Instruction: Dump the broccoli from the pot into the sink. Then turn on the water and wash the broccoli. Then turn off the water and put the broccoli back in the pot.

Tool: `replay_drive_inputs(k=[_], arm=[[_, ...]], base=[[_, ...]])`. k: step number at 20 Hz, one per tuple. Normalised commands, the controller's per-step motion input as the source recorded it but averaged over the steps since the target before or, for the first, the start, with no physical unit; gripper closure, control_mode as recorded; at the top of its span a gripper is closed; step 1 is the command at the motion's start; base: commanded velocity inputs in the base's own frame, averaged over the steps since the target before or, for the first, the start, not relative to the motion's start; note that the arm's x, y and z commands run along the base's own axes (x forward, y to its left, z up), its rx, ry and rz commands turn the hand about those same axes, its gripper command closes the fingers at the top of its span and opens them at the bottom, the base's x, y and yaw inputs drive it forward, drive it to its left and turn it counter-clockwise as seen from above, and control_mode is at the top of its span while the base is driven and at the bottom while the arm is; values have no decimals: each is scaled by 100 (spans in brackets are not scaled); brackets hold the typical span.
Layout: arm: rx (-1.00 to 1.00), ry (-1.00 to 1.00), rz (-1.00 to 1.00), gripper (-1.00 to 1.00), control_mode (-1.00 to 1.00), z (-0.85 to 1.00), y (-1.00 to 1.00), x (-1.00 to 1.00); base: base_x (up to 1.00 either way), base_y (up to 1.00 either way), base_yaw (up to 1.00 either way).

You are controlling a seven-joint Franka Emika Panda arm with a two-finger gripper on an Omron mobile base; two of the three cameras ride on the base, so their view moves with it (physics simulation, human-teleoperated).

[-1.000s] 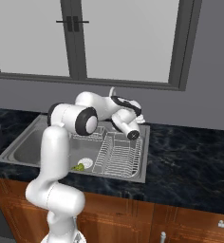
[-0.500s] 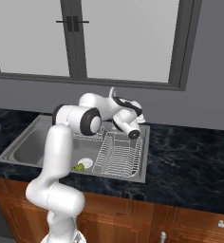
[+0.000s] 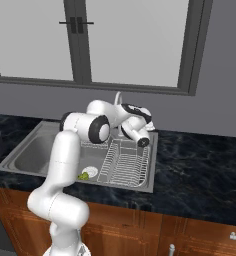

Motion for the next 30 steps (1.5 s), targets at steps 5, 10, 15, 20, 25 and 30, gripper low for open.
replay_drive_inputs(k=[5, 10, 15, 20, 25, 30], arm=[[0, 0, 0, -100, -100, -4, -1, 18], [0, 0, 0, 100, -100, 0, 0, 25], [1, 0, 0, 100, -100, -1, -6, 13], [5, 0, 0, 100, -100, -8, -28, 9], [9, 0, 0, 100, -100, -9, -38, 13], [13, 0, 0, 100, -100, -6, -50, 11]], base=[[0, 0, 0], [0, 0, 0], [0, 0, 0], [0, 0, 0], [0, 0, 0], [0, 0, 0]])
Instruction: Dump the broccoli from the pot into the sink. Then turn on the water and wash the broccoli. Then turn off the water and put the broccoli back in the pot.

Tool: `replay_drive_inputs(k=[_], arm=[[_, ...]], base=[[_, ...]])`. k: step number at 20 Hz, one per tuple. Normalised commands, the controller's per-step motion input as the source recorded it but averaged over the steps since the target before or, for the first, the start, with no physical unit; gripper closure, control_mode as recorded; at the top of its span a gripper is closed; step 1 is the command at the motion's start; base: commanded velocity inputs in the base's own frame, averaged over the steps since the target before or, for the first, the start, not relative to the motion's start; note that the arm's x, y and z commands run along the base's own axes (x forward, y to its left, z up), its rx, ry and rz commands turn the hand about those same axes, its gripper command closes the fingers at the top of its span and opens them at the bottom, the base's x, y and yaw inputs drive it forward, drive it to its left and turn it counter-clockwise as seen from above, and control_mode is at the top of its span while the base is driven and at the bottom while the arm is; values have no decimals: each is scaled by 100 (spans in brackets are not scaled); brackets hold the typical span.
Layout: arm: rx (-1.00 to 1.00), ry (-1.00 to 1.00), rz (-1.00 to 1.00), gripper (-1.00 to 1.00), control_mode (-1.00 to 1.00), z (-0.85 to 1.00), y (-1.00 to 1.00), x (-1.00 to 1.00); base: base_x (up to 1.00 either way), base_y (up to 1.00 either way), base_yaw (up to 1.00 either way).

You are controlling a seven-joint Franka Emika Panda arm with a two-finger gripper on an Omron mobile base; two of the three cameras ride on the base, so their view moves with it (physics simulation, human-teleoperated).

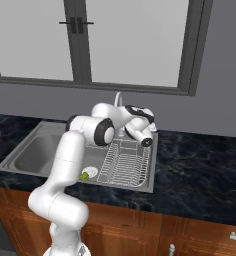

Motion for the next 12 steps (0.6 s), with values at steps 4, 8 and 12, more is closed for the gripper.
replay_drive_inputs(k=[4, 8, 12], arm=[[13, 0, 0, 100, -100, -6, -49, 11], [13, 0, 0, 100, -100, -4, -46, 11], [12, 0, 0, 100, -100, -2, -40, 6]], base=[[0, 0, 0], [0, 0, 0], [0, 0, 0]])
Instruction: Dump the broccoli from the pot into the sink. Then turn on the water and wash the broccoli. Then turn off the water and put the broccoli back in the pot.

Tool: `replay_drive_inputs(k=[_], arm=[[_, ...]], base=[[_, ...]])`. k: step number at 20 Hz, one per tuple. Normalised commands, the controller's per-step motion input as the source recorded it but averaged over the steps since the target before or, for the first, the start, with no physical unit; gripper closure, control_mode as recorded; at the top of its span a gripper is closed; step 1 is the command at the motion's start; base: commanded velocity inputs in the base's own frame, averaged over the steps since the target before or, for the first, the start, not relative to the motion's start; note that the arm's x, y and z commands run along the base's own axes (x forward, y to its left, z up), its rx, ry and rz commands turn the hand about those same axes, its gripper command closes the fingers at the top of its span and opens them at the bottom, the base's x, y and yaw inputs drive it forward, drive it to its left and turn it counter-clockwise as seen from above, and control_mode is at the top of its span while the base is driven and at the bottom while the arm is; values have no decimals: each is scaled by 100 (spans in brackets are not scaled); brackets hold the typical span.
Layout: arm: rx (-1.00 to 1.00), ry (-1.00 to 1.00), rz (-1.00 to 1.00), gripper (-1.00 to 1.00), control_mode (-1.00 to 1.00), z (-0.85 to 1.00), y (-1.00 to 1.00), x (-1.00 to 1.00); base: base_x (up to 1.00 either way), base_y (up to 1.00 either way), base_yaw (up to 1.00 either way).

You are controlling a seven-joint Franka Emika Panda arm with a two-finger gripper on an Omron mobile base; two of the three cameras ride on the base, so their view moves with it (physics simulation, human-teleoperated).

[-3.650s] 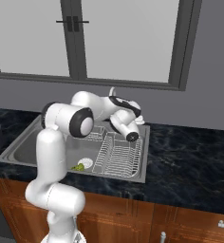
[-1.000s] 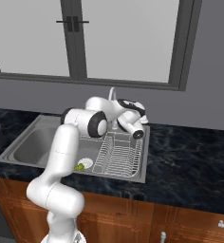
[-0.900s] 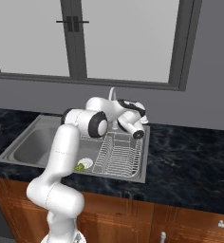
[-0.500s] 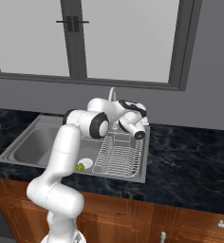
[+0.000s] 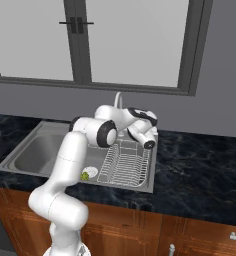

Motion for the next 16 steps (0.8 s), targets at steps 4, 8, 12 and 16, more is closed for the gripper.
replay_drive_inputs(k=[4, 8, 12, 16], arm=[[8, 0, 0, 100, -100, -6, -20, 2], [6, 0, 0, 100, -100, -4, -2, 0], [3, 0, 0, 100, -100, 0, 0, 2], [1, 0, 0, 100, -100, 0, 4, 0]], base=[[0, 0, 0], [0, 0, 0], [0, 0, 0], [0, 0, 0]])
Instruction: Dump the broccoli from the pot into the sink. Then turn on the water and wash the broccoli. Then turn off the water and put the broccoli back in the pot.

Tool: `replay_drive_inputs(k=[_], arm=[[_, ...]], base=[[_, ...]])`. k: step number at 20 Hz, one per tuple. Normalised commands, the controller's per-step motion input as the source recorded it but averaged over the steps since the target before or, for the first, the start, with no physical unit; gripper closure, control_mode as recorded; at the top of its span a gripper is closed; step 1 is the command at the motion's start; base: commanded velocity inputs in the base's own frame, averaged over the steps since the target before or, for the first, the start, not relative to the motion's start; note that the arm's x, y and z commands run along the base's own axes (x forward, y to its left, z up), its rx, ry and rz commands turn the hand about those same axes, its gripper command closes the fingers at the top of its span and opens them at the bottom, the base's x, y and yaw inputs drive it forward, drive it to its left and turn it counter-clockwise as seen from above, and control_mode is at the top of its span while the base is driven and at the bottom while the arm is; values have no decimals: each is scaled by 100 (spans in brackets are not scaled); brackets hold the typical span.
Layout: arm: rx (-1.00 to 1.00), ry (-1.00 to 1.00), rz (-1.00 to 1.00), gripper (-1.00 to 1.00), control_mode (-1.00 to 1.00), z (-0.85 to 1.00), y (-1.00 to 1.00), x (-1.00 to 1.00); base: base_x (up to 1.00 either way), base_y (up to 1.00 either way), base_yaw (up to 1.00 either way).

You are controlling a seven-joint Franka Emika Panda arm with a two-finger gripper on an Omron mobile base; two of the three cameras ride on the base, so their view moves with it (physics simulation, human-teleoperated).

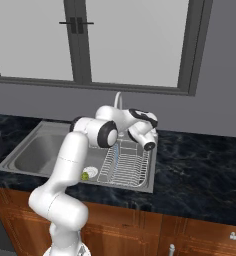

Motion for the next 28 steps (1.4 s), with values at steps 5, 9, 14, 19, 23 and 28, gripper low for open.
replay_drive_inputs(k=[5, 9, 14, 19, 23, 28], arm=[[-3, -8, 13, 100, -100, 0, 29, 0], [-9, -12, 26, 100, -100, -1, 25, 3], [-9, -16, 31, 100, -100, -2, 13, 5], [-15, -29, 24, 100, -100, 0, 29, 0], [-24, -40, 4, 100, -100, 20, 70, -26], [-28, -37, -5, 100, -100, 40, 75, -37]], base=[[0, 0, 0], [0, 0, 0], [0, 0, 0], [0, 0, 0], [0, 0, 0], [0, 0, 0]])
